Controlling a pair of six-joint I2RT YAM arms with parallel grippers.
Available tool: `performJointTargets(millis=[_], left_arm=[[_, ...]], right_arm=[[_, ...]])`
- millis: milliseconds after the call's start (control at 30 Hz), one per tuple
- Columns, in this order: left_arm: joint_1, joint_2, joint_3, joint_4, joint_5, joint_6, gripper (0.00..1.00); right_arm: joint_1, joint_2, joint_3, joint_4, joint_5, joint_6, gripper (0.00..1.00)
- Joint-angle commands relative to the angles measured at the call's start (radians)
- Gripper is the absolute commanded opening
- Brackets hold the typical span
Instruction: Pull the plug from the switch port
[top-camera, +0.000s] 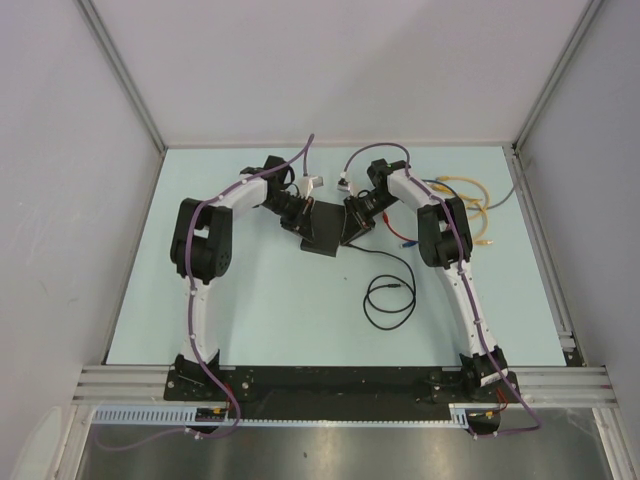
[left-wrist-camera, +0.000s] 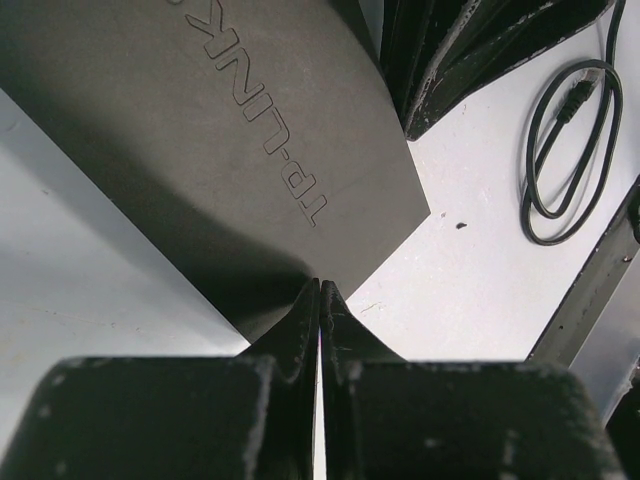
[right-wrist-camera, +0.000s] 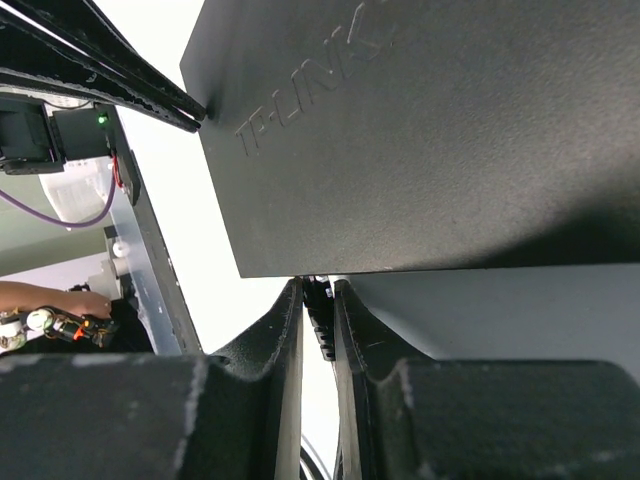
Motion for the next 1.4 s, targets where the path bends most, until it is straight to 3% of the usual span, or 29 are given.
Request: performJointTargets(millis=[0, 300, 533, 800, 1133, 1367], left_arm=[[-0.005, 0.012, 0.032, 0.014, -0.006, -0.009, 0.0], [-0.005, 0.011, 0.031, 0.016, -0.006, -0.01, 0.0], [-0.005, 0.012, 0.034, 0.019, -0.007, -0.012, 0.0], [-0.006, 0.015, 0.034, 0.019, -0.007, -0.012, 0.0], [-0.006, 0.012, 0.043, 0.022, -0.004, -0.012, 0.0], [-0.005, 0.015, 0.064, 0.024, 0.002, -0.015, 0.0]], right_arm=[[-0.001, -0.018, -0.051, 0.001, 0.153, -0.055, 0.07], [-0.015, -0.003, 0.012, 0.021, 0.172, -0.041, 0.06], [-0.009, -0.026, -0.086, 0.001, 0.145, -0.058, 0.05], [-0.041, -0.049, -0.032, 0.067, 0.135, 0.039, 0.04], [-0.064, -0.087, -0.115, 0.011, 0.145, -0.027, 0.04], [-0.095, -0.148, -0.06, -0.053, 0.151, -0.133, 0.07]])
